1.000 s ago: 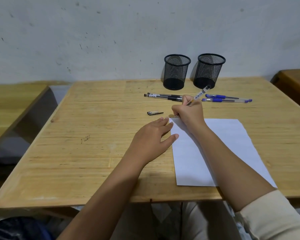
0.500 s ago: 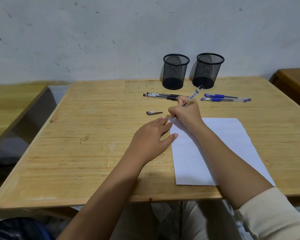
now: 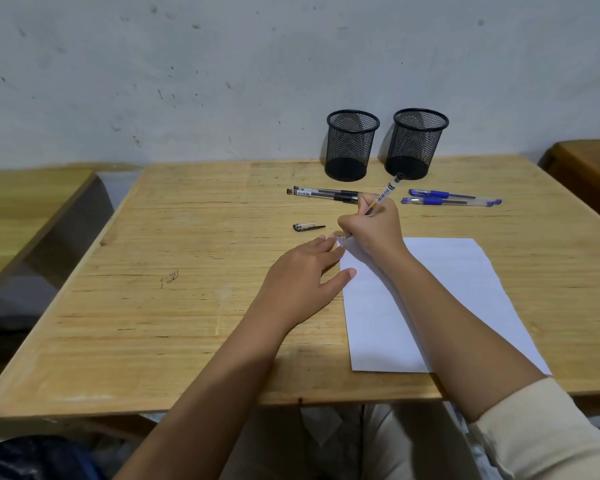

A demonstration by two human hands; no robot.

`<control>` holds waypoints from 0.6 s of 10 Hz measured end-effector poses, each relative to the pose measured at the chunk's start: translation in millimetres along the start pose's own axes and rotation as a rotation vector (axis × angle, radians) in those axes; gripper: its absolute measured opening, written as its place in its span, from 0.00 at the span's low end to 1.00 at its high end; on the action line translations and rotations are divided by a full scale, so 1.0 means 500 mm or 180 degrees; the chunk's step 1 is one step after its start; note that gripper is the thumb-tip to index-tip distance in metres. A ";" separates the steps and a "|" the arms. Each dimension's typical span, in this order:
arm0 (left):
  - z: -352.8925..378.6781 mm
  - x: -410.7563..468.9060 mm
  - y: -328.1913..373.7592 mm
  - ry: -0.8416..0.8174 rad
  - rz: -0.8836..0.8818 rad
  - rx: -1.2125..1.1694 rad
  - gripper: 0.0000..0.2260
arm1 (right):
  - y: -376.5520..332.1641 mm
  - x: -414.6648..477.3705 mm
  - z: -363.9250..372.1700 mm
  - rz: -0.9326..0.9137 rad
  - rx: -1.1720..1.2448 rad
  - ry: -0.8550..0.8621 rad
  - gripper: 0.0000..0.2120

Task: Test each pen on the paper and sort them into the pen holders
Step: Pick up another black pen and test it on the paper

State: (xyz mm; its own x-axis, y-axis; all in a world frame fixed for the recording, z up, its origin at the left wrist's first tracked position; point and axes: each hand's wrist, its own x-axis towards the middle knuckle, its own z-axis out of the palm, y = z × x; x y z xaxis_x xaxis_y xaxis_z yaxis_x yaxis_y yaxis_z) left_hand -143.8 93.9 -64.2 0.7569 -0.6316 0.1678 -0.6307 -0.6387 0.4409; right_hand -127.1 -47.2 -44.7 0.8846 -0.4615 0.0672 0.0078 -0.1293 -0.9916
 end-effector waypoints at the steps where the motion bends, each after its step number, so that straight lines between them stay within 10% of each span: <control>1: 0.001 0.001 -0.001 0.0013 -0.0001 -0.0004 0.22 | -0.001 0.000 -0.001 -0.0060 -0.0022 -0.0032 0.19; 6: 0.002 0.008 0.009 0.0048 -0.0088 -0.0130 0.23 | -0.008 0.010 -0.047 0.0350 0.0836 0.0183 0.04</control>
State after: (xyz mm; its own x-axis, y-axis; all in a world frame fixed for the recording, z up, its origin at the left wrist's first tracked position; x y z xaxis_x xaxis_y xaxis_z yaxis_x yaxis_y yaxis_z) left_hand -144.1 88.0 -62.5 0.7767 -0.6070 0.1681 -0.6021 -0.6371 0.4812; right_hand -133.6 -69.4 -38.0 0.8590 -0.5102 -0.0437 0.0405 0.1526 -0.9875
